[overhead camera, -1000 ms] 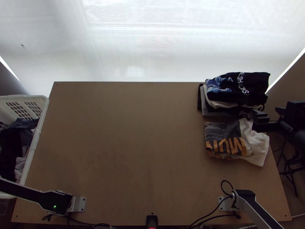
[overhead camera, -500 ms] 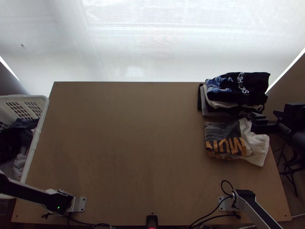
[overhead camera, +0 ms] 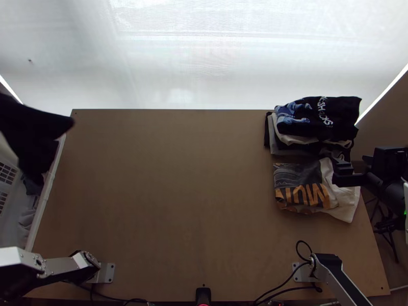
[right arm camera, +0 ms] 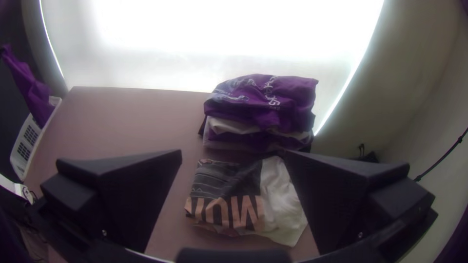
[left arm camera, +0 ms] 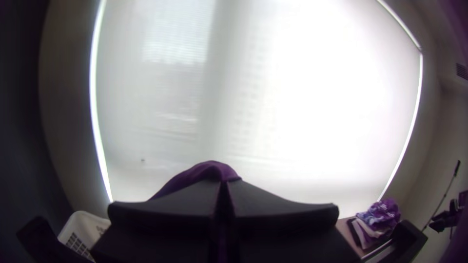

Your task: Fold the t-shirt

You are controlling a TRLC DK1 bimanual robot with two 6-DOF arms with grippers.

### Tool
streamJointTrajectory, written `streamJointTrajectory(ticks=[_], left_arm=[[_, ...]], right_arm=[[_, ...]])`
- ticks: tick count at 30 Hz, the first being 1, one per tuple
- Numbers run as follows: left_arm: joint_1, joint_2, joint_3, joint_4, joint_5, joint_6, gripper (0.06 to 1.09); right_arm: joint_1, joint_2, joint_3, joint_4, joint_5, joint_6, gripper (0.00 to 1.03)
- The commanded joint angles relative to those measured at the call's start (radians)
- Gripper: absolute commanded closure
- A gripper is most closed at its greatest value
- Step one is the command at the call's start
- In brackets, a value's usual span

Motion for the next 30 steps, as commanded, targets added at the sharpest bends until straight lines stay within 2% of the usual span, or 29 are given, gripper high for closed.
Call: streamJointTrajectory(ticks=[1, 7, 15, 16, 18, 20, 30], left_arm=[[-0.561, -0.087, -0.002, -0.018, -0.182, -0.074, 1.05], [-0.933, -0.076, -0.135, -0.026, -0.259, -0.071, 1.05], [-1.162, -0.007, -0.301, 0.010, -0.263, -0.061, 1.05], [-1.189, 0.013, -0.311, 0.016, -0.262, -0.061, 1.05], [-1.251, 0.056, -0.327, 0.022, -0.260, -0.065, 1.05], [-1.308, 0.104, -0.339, 0.028, -0.260, -0.061, 1.05], [-1.530, 0.317, -0.331, 0.116, -0.260, -0.015, 1.05]], right_arm=[[-0.033, -0.015, -0.018, 0.010, 0.000, -0.035, 0.05], [-0.073, -0.029, 0.011, 0.010, -0.001, -0.045, 0.05], [-0.051, -0.087, 0.048, 0.001, -0.003, -0.033, 0.05], [-0.035, -0.101, 0.051, 0.001, -0.010, -0.033, 0.05], [-0.009, -0.136, 0.039, -0.001, -0.113, -0.039, 0.05], [0.031, -0.164, 0.020, -0.027, -0.178, -0.047, 0.05], [0.156, -0.185, -0.035, -0.128, -0.181, -0.062, 0.05]])
